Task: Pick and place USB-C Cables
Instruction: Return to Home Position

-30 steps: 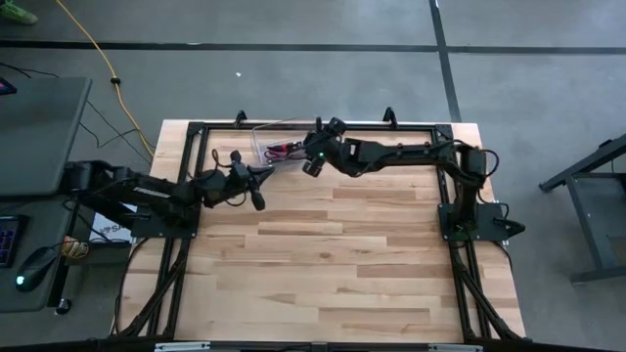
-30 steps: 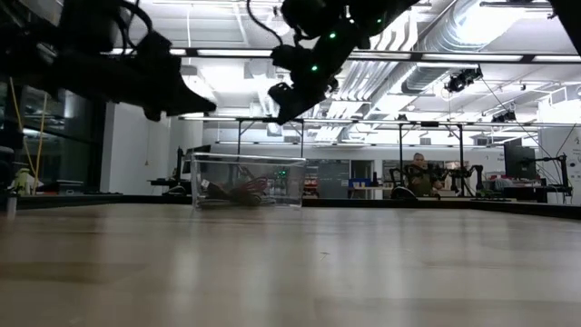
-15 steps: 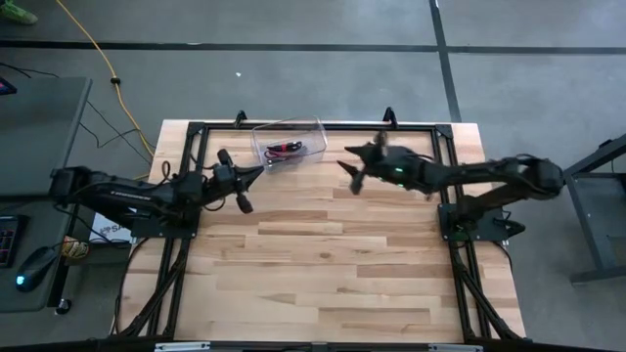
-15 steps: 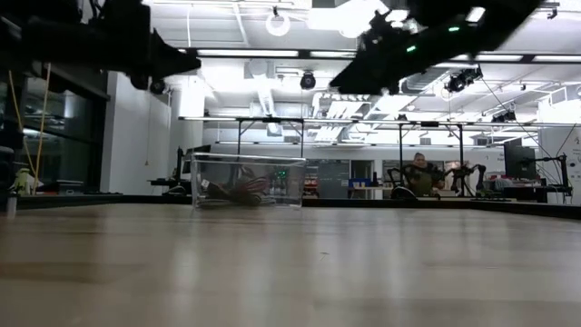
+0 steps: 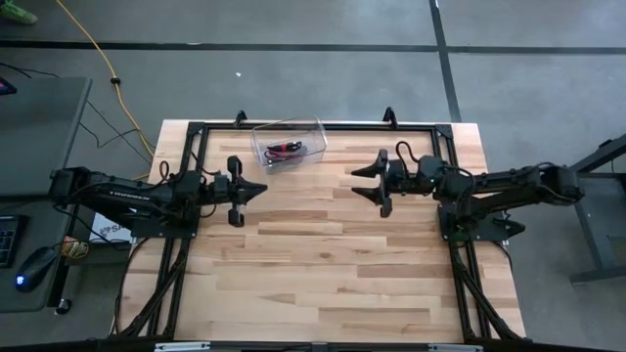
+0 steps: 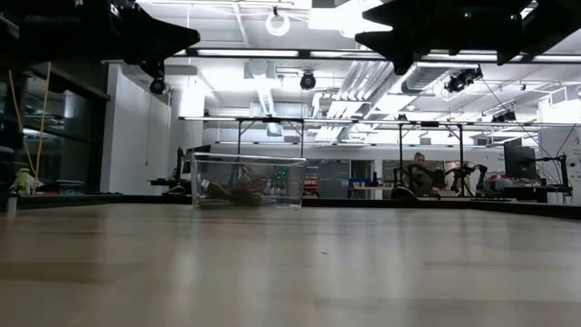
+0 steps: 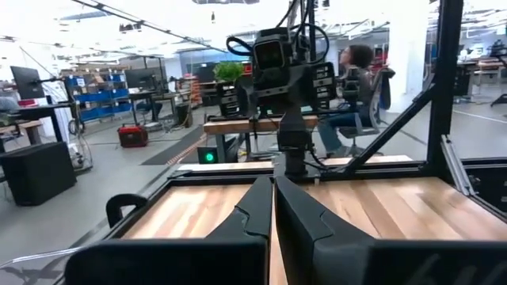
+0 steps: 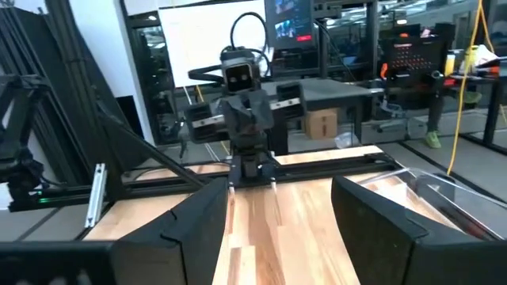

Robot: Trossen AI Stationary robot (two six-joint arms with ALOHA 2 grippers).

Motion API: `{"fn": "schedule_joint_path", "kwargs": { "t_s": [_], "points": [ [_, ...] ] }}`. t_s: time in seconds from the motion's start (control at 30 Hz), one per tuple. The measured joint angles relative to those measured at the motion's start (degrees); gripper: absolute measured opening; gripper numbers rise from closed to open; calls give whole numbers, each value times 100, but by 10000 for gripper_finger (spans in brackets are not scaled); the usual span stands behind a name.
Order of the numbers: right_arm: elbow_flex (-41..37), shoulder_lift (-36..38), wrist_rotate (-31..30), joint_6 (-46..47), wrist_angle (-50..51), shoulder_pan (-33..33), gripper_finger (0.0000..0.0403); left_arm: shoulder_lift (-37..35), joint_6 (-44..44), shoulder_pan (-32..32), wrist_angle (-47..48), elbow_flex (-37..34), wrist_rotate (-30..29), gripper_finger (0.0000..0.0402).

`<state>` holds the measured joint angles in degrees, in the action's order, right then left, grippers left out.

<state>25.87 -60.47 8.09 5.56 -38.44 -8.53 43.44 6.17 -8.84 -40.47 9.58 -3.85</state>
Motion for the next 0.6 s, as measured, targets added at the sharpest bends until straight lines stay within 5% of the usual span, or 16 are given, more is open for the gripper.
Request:
{"fn": "schedule_joint_path", "kwargs": {
  "t_s": [0.6],
  "points": [
    [64,-4,-12,-73,114,120,218,2,-100,-2,-2,0,-43,0]
  ]
}}
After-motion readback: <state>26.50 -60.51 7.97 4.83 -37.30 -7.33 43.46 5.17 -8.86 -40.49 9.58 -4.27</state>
